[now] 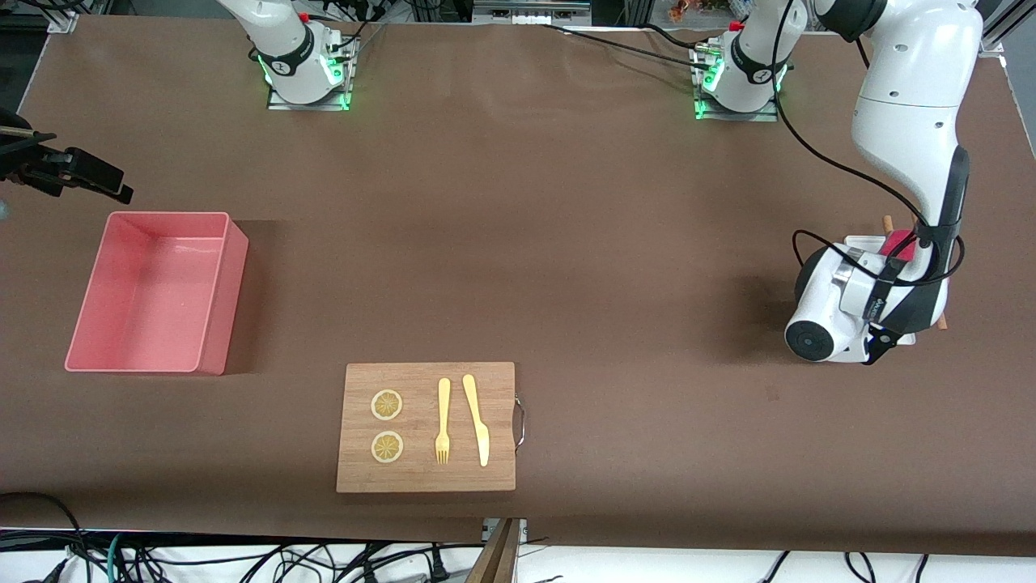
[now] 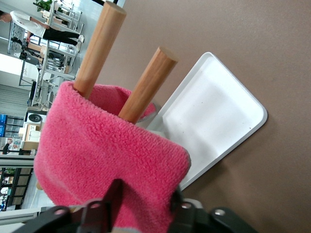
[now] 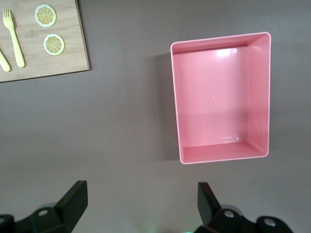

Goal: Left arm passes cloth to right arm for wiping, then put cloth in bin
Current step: 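Lower the left gripper onto the pink cloth and grasp it, then lift the cloth with the left gripper while the right gripper reaches forward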

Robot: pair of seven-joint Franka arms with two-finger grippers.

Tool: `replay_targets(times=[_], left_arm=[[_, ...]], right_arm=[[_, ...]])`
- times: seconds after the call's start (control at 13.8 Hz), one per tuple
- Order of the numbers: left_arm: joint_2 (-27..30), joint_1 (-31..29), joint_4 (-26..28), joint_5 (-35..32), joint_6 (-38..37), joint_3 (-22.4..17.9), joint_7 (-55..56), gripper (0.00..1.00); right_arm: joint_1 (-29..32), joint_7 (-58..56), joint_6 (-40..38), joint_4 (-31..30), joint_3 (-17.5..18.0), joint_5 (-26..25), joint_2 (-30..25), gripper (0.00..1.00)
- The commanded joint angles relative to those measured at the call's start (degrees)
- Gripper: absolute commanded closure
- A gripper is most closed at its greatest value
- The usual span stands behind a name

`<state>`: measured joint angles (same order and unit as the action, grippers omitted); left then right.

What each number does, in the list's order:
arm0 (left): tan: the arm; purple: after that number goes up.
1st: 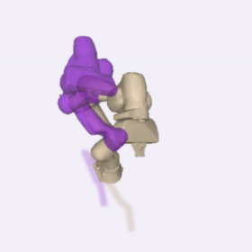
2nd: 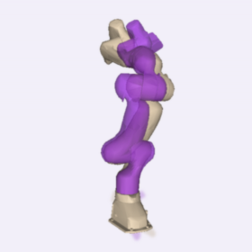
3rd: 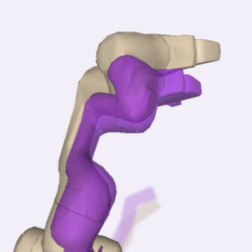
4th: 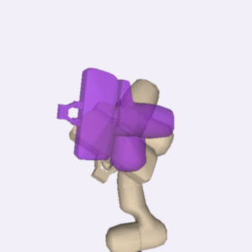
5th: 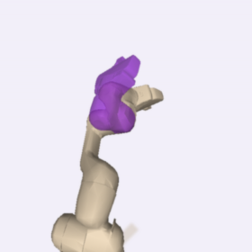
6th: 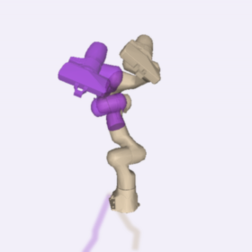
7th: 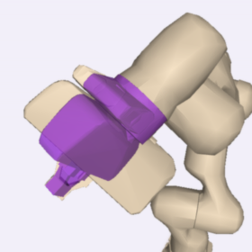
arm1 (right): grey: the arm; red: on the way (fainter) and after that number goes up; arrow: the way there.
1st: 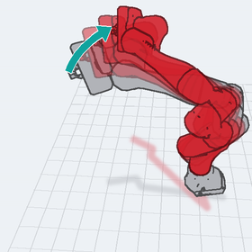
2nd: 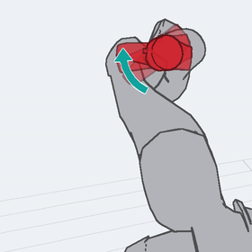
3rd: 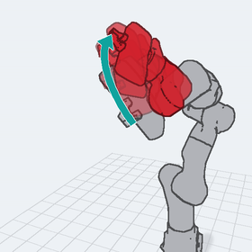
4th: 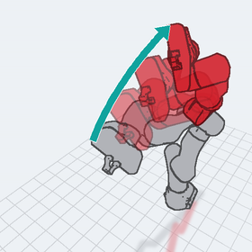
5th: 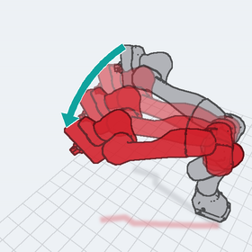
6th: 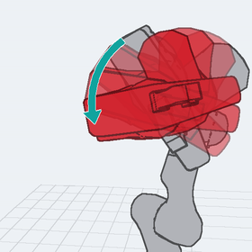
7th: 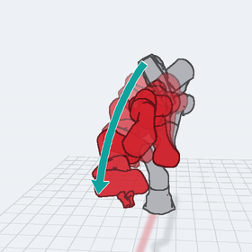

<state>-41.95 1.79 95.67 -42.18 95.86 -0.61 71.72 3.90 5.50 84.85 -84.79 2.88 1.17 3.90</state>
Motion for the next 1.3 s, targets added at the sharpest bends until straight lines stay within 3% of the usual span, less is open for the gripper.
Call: replay_targets(times=[0.0, 0.43, 0.72, 1.01, 1.23], left_arm=[[-0.1, 0.8, -1.3, -1.4, -1.6, 0.0, 0.3, 0.97], [1.8, 0.9, -2.1, 1.7, -3.1, 0.3, -1.6, 1.00], [7.9, 0.2, -2.3, 9.5, -4.0, 0.3, -16.4, 1.00], [13.9, 1.4, -2.4, 17.6, -9.4, 2.5, -20.6, 1.00], [17.1, 1.5, -5.1, 25.1, -12.8, 4.3, -24.5, 1.00]], right_arm=[[0.3, 0.4, 0.0, 0.5, 0.3, 0.0, 0.1, 0.00], [0.2, 0.5, 1.1, 0.5, 0.5, 0.0, 0.4, 0.00], [0.3, 0.5, 1.5, 0.4, 0.5, -0.2, 1.9, 0.00], [0.2, 0.5, 6.3, -2.7, 0.6, -2.3, 4.1, 0.00], [0.2, 3.1, 7.3, -5.1, 0.8, 1.0, 5.0, 0.00]])
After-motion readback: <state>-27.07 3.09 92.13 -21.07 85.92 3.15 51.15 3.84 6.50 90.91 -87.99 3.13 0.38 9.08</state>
